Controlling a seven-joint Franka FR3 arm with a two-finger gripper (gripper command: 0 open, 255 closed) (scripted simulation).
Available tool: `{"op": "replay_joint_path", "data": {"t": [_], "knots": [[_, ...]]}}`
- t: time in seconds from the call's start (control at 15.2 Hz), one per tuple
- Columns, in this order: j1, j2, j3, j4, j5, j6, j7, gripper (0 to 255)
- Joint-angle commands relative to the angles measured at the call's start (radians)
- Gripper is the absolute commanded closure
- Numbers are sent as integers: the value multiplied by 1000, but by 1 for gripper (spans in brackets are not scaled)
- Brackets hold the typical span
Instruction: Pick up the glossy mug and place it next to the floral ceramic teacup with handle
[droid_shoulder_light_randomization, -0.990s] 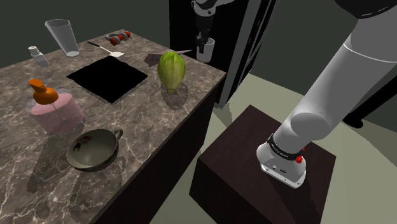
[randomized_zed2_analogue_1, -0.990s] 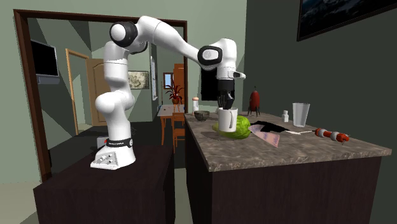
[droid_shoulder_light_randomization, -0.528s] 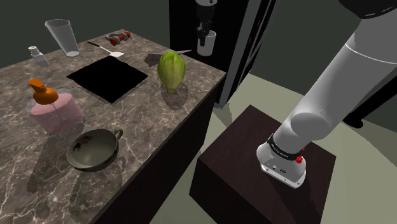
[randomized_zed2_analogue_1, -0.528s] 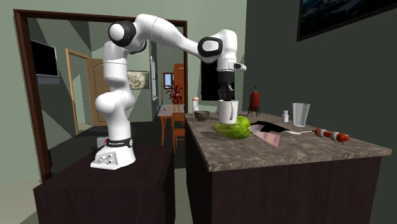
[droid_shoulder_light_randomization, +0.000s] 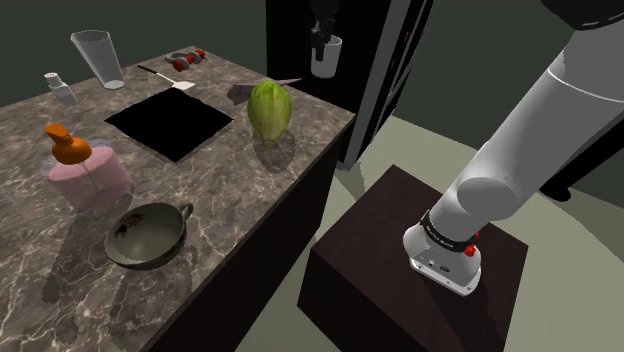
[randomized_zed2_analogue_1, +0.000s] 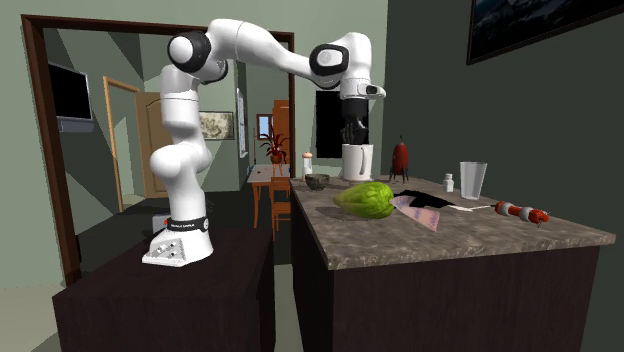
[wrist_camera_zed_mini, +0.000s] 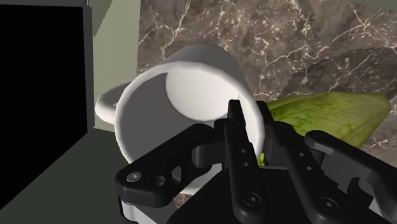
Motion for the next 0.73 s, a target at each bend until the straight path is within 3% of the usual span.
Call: {"op": "replay_joint_path", "data": {"t": [0.0, 0.66], "knots": [[17, -22, 17, -18, 0, -6, 33, 255], [124, -129, 142, -136, 18, -9, 261, 255]]}}
